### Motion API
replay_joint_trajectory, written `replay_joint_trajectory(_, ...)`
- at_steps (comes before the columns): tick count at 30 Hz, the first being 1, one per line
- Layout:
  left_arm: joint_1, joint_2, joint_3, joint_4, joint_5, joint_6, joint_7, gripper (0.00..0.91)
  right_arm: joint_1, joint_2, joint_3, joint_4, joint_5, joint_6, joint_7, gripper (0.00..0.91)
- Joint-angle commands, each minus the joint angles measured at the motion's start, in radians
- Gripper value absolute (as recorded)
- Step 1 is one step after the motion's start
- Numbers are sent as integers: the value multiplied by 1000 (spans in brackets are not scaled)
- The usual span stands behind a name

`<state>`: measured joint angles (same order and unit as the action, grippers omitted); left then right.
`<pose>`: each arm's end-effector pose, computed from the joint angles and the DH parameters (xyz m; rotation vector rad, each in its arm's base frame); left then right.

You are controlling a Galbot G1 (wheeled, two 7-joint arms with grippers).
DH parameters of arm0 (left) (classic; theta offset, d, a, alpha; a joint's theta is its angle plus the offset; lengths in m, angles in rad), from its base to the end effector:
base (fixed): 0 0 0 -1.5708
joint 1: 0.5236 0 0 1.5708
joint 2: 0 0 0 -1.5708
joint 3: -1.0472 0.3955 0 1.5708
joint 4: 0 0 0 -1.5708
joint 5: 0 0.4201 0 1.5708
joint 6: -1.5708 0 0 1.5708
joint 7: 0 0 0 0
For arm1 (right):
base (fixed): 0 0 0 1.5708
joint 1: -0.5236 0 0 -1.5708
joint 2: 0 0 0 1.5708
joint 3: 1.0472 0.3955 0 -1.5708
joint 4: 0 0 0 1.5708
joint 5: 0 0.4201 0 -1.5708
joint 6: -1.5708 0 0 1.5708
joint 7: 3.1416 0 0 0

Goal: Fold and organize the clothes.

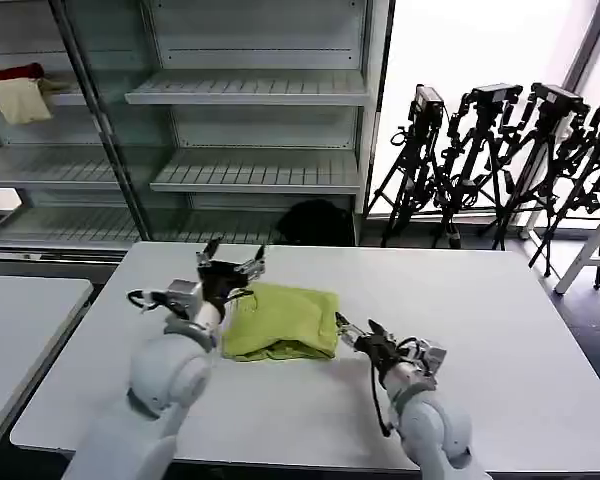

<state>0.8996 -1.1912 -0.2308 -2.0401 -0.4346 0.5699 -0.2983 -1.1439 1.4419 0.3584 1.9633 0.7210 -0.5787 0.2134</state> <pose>0.3888 -0.0243 -0.1757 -0.2487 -3.0380 -0.0866 0.3578 0.0331 -0.2769 0.3394 -2.6393 -0.6582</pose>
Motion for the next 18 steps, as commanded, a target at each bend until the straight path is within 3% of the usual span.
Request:
replay_joint_trajectory(1,316,8,-261,-76,-4,-48,106,907,204,114,-222,-205,-43,-8,172,907)
replay_joint_trajectory(8,372,-20,-280,-50,13,-78,109,907,143,62,-287,-147,-252,-10,112,907)
replay_joint_trajectory(18,356,-43,-269,-42,24,-78,108,907,50,-47,-212,-53,-382,-9,69,907)
